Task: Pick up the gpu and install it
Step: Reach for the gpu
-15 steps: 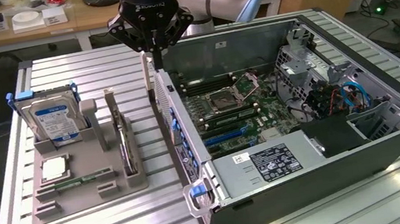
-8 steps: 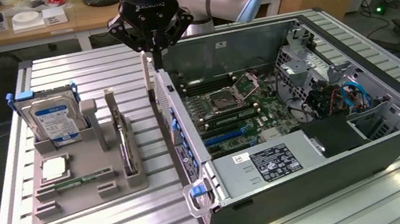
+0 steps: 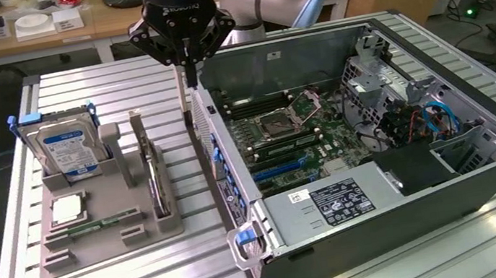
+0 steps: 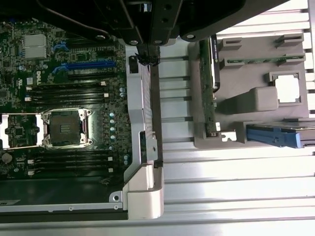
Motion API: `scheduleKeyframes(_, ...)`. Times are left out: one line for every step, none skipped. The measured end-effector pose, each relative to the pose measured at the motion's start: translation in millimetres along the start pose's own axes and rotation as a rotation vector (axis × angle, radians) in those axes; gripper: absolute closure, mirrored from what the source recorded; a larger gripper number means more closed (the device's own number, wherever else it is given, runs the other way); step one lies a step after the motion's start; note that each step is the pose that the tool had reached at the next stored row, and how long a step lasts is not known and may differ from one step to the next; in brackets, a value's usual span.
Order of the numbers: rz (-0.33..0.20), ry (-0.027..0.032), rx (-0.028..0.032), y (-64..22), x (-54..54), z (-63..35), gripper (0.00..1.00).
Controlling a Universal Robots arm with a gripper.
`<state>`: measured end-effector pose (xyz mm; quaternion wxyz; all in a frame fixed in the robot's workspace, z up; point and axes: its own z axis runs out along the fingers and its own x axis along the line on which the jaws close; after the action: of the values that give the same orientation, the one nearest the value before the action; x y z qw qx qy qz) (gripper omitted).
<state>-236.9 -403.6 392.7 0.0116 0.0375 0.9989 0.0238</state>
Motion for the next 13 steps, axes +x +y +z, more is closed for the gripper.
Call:
scheduleKeyframes(0.000, 0.0002, -0.0005, -0.2, 1.7, 0.0, 0.89)
scheduleKeyframes(0.000, 0.0004, -0.0010, -0.4, 3.3, -0.1, 0.89)
scheduleKeyframes(0.000, 0.0007, -0.0013, -0.6, 4.7, -0.1, 0.89)
scheduleKeyframes(0.000, 0.0010, -0.0015, -0.8, 5.9, -0.1, 0.89)
scheduleKeyframes(0.000, 0.0014, -0.0017, -1.0, 7.1, -0.2, 0.89)
scheduleKeyframes(0.000, 0.0018, -0.0019, -1.2, 8.2, -0.2, 0.89)
scheduleKeyframes(0.000, 0.0020, -0.0020, -1.4, 9.4, -0.2, 0.89)
scheduleKeyframes(0.000, 0.0023, -0.0020, -1.7, 10.6, -0.2, 0.89)
scheduleKeyframes(0.000, 0.0025, -0.0020, -2.0, 12.0, -0.2, 0.89)
scheduleKeyframes(0.000, 0.0027, -0.0020, -2.4, 13.3, -0.3, 0.89)
scheduleKeyframes(0.000, 0.0029, -0.0020, -2.7, 14.6, -0.2, 0.89)
scheduleKeyframes(0.000, 0.0031, -0.0020, -3.0, 15.9, -0.2, 0.89)
scheduleKeyframes(0.000, 0.0034, -0.0020, -3.3, 17.2, -0.2, 0.89)
